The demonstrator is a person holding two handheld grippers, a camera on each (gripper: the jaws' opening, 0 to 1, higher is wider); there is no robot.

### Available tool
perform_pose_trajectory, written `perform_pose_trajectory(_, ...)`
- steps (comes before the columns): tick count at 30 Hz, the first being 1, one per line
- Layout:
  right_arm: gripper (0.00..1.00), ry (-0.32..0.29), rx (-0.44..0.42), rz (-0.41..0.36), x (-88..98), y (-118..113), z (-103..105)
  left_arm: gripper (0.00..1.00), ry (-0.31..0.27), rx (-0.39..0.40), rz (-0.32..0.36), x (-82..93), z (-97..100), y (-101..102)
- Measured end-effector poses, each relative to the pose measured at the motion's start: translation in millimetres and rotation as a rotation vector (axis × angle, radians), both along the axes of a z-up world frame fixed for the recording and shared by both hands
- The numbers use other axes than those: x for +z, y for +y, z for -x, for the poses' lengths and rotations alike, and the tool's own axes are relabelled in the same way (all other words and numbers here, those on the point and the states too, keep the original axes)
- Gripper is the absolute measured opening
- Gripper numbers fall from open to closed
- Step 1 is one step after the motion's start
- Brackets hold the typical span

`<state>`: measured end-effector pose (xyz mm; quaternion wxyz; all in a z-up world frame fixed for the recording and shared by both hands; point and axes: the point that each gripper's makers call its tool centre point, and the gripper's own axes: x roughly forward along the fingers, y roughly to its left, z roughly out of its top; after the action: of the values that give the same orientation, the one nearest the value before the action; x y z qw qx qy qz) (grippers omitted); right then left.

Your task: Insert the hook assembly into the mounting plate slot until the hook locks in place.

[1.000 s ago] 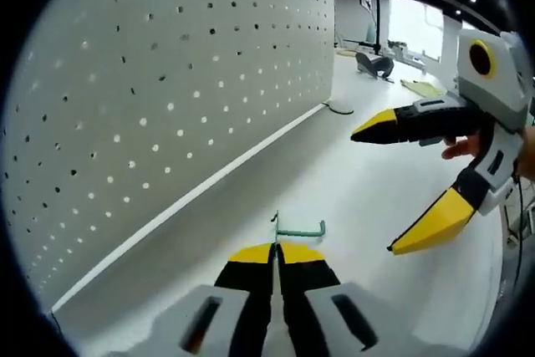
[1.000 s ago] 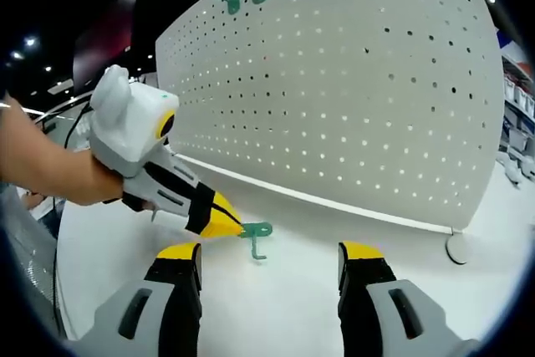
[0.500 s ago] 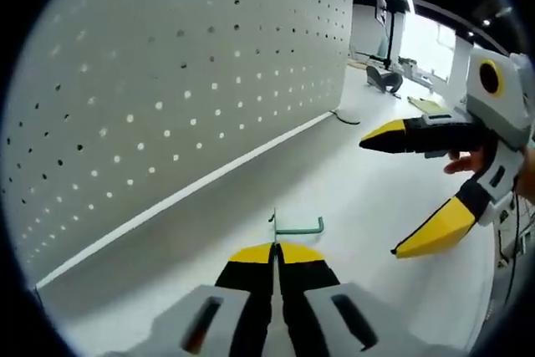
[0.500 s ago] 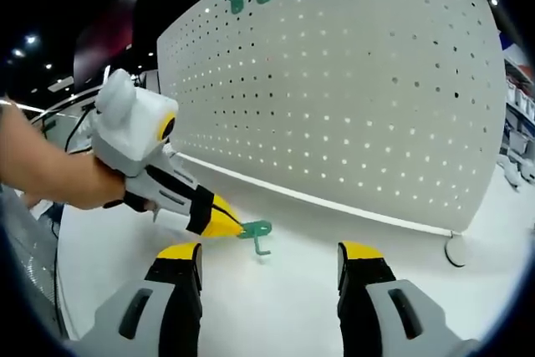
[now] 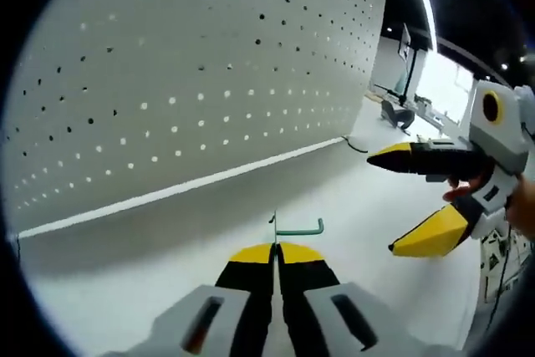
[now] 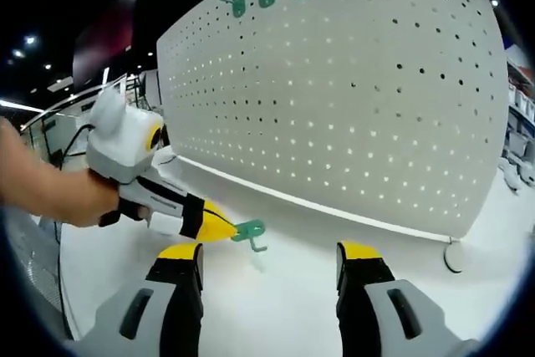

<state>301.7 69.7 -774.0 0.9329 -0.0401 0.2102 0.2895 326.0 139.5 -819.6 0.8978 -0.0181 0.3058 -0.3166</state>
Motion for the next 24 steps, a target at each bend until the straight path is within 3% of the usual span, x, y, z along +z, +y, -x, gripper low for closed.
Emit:
perform_pose_trajectory(5,0.64,-0.004,0.017,0.016,9.1,10,1,0.02,0.006,0.064,0.084,9.5,5.8,11)
perform_pose_trajectory(10,0.63,-0.006,0.019,0.006,21.5,19,3,0.02,-0.017,0.097,0.123,23.1,13.8,22)
perform_pose_trajectory(19,0.60,-0.012,0.030,-0.022,49.6,41,14,0.02,-0.077,0.158,0.233,61.4,32.5,50)
perform_pose_trajectory(24,0.56,0.011,0.040,-0.101,71.6,60,25,0.02,-0.126,0.185,0.268,87.4,45.8,73)
